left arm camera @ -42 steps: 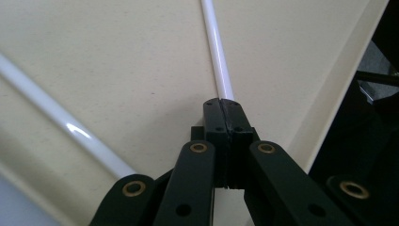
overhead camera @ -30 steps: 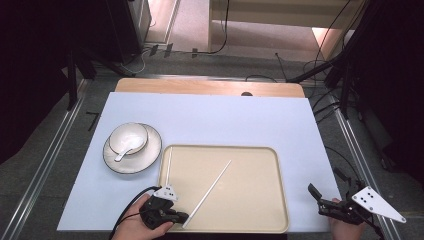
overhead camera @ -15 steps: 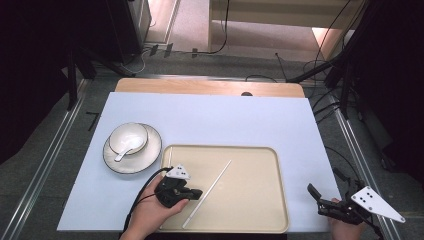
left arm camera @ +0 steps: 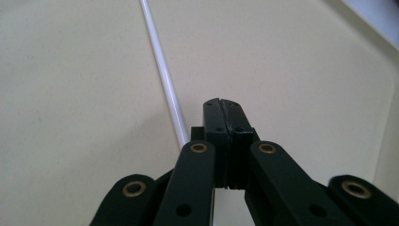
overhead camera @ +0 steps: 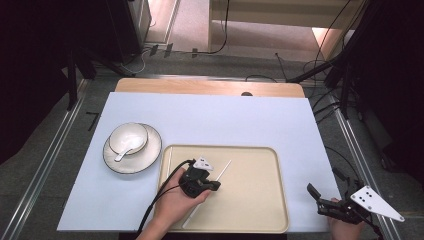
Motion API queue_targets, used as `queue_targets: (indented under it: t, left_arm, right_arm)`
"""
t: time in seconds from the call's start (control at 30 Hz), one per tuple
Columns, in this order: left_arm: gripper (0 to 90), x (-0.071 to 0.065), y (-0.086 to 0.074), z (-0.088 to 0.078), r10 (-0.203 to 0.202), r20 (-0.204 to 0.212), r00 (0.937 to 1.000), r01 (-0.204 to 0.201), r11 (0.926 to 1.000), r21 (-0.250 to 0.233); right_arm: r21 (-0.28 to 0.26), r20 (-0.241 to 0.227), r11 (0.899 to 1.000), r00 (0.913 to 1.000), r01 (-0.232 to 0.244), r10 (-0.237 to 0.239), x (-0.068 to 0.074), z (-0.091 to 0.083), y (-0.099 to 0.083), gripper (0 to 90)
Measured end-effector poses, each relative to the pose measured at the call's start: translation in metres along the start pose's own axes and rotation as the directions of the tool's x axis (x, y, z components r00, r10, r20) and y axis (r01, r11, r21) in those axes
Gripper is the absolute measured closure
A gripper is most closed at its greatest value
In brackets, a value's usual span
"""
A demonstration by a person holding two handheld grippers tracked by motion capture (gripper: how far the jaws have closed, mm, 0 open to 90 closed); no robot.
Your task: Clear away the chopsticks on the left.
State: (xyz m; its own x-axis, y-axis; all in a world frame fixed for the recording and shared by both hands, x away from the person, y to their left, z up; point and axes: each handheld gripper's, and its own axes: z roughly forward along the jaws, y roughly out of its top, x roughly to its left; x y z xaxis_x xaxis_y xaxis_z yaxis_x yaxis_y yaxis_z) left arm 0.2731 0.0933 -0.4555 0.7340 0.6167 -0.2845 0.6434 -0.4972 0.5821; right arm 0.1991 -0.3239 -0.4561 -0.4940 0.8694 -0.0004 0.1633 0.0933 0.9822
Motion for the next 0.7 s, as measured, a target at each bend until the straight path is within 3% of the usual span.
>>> queue_targets:
  t: [0.07,0.23,0.3,0.53,0.7]
  left_arm:
    - [90.0,0.002,0.004,0.005,-0.013,-0.028,0.9995,0.013,0.9999,0.010]
    - [90.0,0.011,0.006,0.006,-0.060,-0.051,0.9969,0.060,0.9982,-0.002]
    - [90.0,0.014,0.005,0.003,-0.058,-0.064,0.9963,0.058,0.9983,0.001]
    - [90.0,0.032,-0.005,-0.012,-0.125,-0.094,0.9877,0.123,0.9921,-0.025]
    - [90.0,0.043,-0.016,-0.025,-0.142,-0.112,0.9834,0.139,0.9896,-0.036]
  right_arm:
    - [0.002,-0.002,1.000,1.0000,0.005,-0.005,0.000,0.001,0.000,2.5]
    - [0.003,-0.004,1.000,1.0000,0.006,-0.006,0.001,0.001,0.000,2.4]
    - [0.001,-0.003,1.000,1.0000,0.003,-0.003,0.000,0.001,0.000,2.4]
    - [0.005,-0.004,1.000,1.0000,0.006,-0.006,0.001,0.002,0.000,2.4]
    - [0.004,-0.004,1.000,1.0000,0.007,-0.007,0.001,0.002,0.000,2.5]
